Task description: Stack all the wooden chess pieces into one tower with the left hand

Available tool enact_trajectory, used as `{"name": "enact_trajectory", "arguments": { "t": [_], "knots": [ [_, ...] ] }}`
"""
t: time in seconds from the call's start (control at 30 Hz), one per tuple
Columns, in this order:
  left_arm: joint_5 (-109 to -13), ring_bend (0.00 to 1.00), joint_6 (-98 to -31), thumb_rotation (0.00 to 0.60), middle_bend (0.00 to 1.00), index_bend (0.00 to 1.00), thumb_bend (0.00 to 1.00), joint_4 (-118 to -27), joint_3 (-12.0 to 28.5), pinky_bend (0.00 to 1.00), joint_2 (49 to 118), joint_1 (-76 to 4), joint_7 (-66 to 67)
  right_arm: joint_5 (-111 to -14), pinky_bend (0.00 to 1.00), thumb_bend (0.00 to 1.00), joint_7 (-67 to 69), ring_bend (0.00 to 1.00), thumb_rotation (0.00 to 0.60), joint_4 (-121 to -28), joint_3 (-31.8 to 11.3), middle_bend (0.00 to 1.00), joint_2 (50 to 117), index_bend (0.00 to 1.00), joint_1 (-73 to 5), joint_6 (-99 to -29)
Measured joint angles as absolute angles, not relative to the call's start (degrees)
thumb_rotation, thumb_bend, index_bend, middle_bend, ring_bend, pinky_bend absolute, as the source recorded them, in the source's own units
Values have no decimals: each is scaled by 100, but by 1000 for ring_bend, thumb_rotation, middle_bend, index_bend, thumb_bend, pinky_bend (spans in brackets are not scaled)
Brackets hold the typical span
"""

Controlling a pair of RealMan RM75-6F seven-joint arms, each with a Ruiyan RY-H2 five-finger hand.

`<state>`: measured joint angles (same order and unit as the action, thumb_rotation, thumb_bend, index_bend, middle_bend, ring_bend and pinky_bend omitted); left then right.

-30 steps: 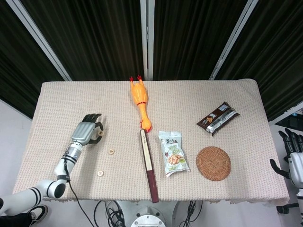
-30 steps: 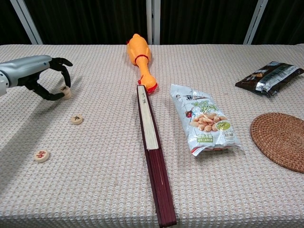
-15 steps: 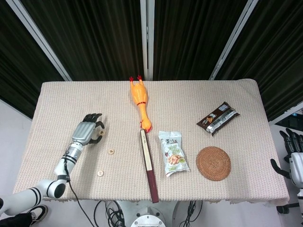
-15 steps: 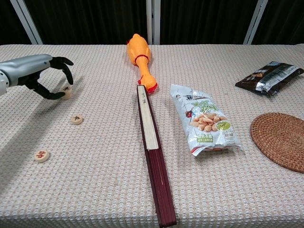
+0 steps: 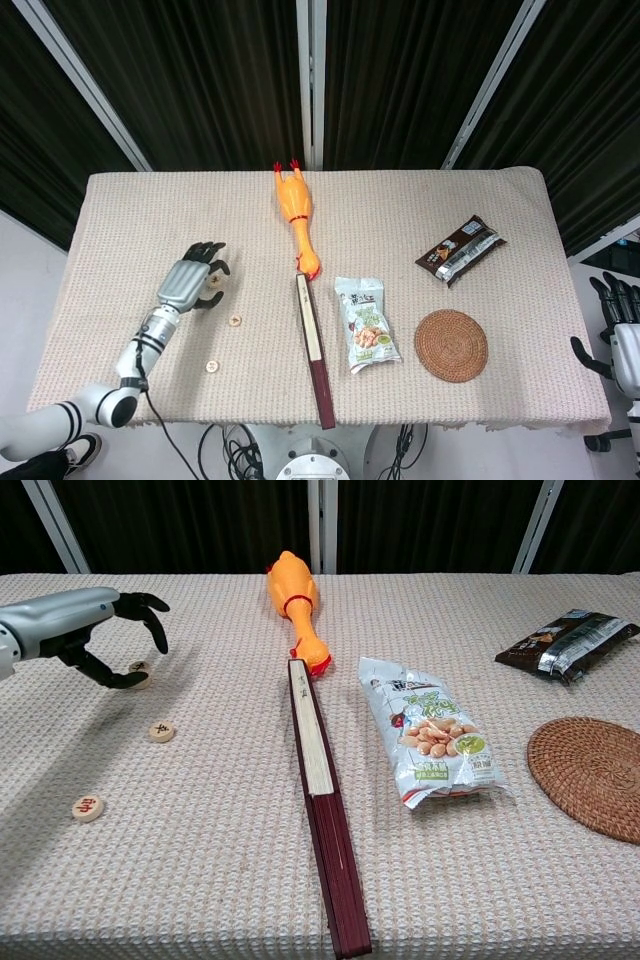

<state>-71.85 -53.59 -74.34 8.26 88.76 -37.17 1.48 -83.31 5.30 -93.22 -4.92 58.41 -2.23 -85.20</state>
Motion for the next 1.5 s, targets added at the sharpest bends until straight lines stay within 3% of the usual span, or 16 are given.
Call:
{"name": "enact_trajectory", "arguments": {
  "t": [1.5],
  "knots": [
    [-7039, 0, -5247, 600, 34, 400, 351, -7240, 705, 0, 8957, -3707, 552, -8298, 0, 254, 519, 0, 600, -9317, -485, 0, 5831, 0, -270, -8414]
  ]
}}
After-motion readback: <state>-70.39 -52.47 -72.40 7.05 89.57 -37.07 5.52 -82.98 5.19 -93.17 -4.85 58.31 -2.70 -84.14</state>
